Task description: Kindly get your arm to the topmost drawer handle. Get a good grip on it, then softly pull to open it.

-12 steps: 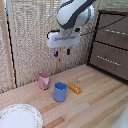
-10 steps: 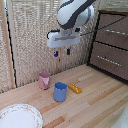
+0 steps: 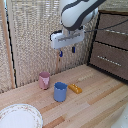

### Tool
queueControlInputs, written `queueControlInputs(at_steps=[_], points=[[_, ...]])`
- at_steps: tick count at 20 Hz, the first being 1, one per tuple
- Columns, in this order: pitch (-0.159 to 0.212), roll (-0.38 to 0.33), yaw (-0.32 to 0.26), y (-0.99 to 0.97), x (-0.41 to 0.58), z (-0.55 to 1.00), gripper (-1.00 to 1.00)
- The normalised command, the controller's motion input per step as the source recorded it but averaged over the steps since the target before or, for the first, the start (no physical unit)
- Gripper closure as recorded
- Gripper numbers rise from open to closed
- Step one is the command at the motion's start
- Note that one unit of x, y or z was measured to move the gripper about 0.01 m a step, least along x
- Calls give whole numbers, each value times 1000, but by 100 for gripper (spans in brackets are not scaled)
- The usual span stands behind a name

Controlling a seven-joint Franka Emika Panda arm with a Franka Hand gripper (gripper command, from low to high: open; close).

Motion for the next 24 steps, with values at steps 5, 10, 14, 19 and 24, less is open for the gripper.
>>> queueControlInputs(at_steps=[5, 10, 14, 19, 24], points=[[-109, -372, 128, -99, -215, 28, -100], [-139, -346, 60, -47, 101, 154, -100], [-93, -375, 41, -104, 119, 40, -100], [-8, -375, 7, -99, 36, 30, -100], [31, -375, 0, -85, 11, 62, -100]])
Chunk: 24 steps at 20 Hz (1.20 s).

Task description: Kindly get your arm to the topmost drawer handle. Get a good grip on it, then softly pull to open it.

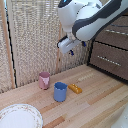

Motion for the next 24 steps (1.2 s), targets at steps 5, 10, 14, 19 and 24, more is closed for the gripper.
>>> queueControlInputs(at_steps=[5, 10, 14, 19, 24], points=[[25, -375, 3, -68, 0, 110, -100], [-1, -375, 37, -97, 0, 77, -100], [-55, -335, 76, -249, 53, 16, -100], [-117, -278, 86, -280, 146, 14, -100], [-59, -274, 82, -273, 126, 87, -100]])
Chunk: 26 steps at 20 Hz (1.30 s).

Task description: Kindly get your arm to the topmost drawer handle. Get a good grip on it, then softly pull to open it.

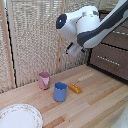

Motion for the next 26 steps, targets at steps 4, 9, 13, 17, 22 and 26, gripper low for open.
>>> queueControlInputs(at_steps=[4, 9, 13, 17, 22, 26], points=[[-11, -242, 90, -209, 139, 269, -100], [36, -208, 61, -245, 154, 379, -100], [24, -174, 63, -430, 34, 364, -100], [3, -140, 33, -727, -1, 291, -100], [4, -130, 45, -762, -42, 290, -100], [3, -102, 122, -616, 0, 203, -100]])
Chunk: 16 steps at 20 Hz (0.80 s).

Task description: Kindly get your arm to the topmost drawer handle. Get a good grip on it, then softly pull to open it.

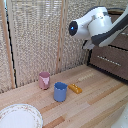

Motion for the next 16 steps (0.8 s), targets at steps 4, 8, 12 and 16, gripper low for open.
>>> queueControlInputs(at_steps=[4, 8, 12, 16], points=[[123, -99, 103, -634, 0, 197, -100], [172, -56, 81, -734, 0, 256, -100], [129, -6, 65, -854, 0, 316, -100], [52, 0, 93, -812, 80, 274, -100]])
